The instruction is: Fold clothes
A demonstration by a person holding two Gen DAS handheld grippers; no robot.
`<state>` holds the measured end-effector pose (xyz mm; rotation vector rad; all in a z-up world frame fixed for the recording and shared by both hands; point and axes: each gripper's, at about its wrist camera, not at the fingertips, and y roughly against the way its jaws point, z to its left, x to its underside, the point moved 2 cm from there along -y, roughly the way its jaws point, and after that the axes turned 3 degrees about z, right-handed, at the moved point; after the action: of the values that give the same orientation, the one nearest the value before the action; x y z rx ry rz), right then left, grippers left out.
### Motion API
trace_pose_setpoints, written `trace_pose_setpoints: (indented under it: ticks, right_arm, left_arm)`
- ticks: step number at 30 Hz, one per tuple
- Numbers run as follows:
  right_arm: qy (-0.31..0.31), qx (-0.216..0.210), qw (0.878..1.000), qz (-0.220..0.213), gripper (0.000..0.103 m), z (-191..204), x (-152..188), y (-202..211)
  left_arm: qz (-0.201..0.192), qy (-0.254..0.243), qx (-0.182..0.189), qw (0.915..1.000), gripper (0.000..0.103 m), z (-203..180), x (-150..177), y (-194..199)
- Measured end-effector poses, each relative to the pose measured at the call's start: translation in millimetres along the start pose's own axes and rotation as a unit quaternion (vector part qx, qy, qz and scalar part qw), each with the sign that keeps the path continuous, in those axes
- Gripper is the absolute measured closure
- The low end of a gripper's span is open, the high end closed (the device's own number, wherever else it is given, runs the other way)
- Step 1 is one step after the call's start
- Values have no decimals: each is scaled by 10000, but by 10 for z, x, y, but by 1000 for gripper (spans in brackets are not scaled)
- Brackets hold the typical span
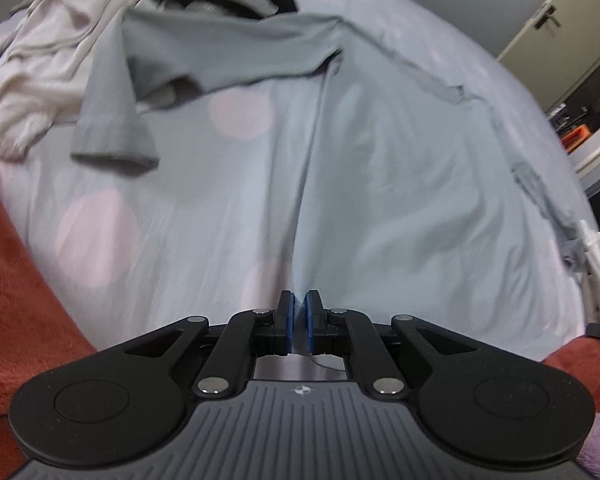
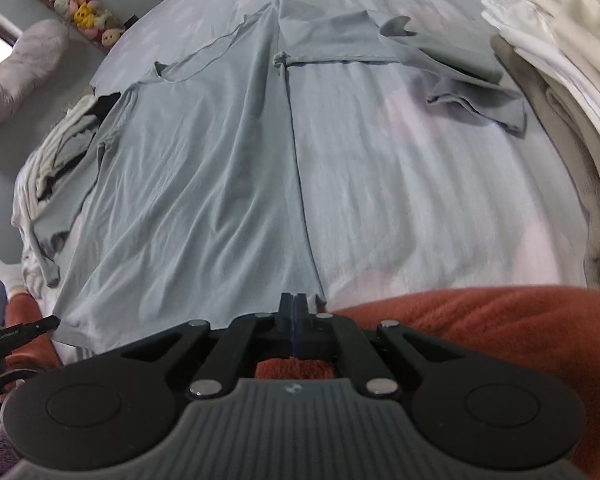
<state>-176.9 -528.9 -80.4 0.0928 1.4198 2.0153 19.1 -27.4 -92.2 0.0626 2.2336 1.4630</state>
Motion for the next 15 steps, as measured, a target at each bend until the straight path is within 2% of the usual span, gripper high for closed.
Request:
trace_pose_setpoints:
  ticks: [3,5,11,12,13,15]
  right_arm:
    - [187,28,9997,-126,98,32,-85,58]
    - [250,173,9991,-310,97,-11,-187,140]
    - [330,989,9915,-774,91,-293,-614,286]
    - [316,1157,9894,-820,86,-366,-689,285]
    - [301,1325,9869,-865,73,-438,-765,283]
    - [288,1732,9807,-864,70,-601,-907,235]
  left_arm:
    - [77,38,-174,9998,91,36,11,0]
    - [24,86,-175,9998,80,57,-4,38]
    - [-234,102,-120,9996,64,16,-80,134]
    - [-278,75,-103,9995,64,-8,-96,145]
    - [-317,53,-89,9994,64,-37,-113,149]
    - [-351,25,-68,9994,64,-79,-140,151]
